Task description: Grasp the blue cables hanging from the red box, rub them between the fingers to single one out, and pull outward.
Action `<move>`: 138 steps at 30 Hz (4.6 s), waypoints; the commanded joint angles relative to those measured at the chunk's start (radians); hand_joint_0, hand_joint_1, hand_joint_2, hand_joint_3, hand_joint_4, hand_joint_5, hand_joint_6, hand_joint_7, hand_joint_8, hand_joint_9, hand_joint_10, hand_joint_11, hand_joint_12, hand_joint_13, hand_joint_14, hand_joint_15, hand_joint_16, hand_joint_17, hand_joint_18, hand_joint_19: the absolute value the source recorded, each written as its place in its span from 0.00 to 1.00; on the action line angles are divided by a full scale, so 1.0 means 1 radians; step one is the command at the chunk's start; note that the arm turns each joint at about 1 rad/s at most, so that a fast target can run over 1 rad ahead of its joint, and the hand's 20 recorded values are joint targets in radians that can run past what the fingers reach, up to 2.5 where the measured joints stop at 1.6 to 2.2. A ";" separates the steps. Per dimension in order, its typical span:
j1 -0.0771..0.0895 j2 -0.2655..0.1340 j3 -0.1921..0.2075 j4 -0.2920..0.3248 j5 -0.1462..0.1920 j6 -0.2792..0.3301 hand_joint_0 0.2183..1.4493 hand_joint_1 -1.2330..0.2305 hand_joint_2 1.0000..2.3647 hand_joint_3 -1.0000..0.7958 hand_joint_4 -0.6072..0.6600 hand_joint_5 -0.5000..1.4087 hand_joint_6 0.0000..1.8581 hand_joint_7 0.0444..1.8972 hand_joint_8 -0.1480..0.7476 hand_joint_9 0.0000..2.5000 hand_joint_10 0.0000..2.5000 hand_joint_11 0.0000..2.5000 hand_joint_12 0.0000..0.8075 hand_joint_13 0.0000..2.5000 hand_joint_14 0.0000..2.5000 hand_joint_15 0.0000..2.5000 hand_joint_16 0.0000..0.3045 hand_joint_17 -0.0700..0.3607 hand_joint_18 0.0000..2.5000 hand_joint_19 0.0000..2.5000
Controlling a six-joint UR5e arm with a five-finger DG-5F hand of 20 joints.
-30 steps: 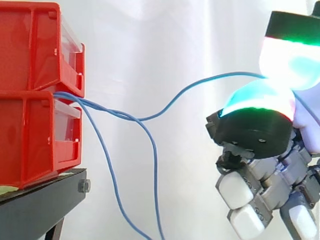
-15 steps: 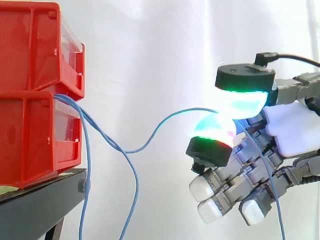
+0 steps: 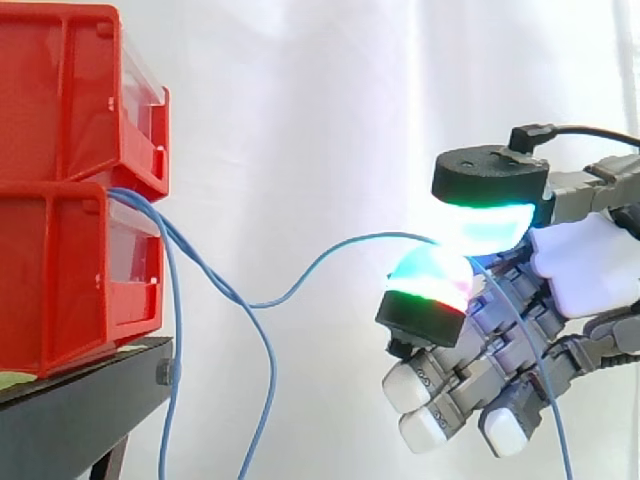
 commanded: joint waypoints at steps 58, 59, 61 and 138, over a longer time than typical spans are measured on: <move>0.000 0.000 0.000 0.001 0.001 -0.012 0.24 0.31 0.18 0.52 0.54 0.20 0.46 0.59 0.46 0.32 0.00 0.12 0.29 0.27 0.00 0.09 0.09 0.30 0.18 0.16; 0.000 0.000 0.000 0.001 0.001 -0.010 0.24 0.31 0.18 0.53 0.54 0.20 0.46 0.59 0.46 0.32 0.00 0.12 0.29 0.27 0.00 0.09 0.09 0.30 0.18 0.15; 0.000 0.000 0.000 0.001 0.001 -0.012 0.24 0.31 0.17 0.53 0.54 0.20 0.46 0.59 0.46 0.33 0.00 0.12 0.29 0.27 0.00 0.09 0.09 0.30 0.18 0.15; 0.000 0.000 0.000 0.001 0.001 -0.012 0.25 0.31 0.16 0.53 0.53 0.20 0.46 0.59 0.46 0.33 0.00 0.13 0.28 0.26 0.00 0.09 0.09 0.30 0.18 0.16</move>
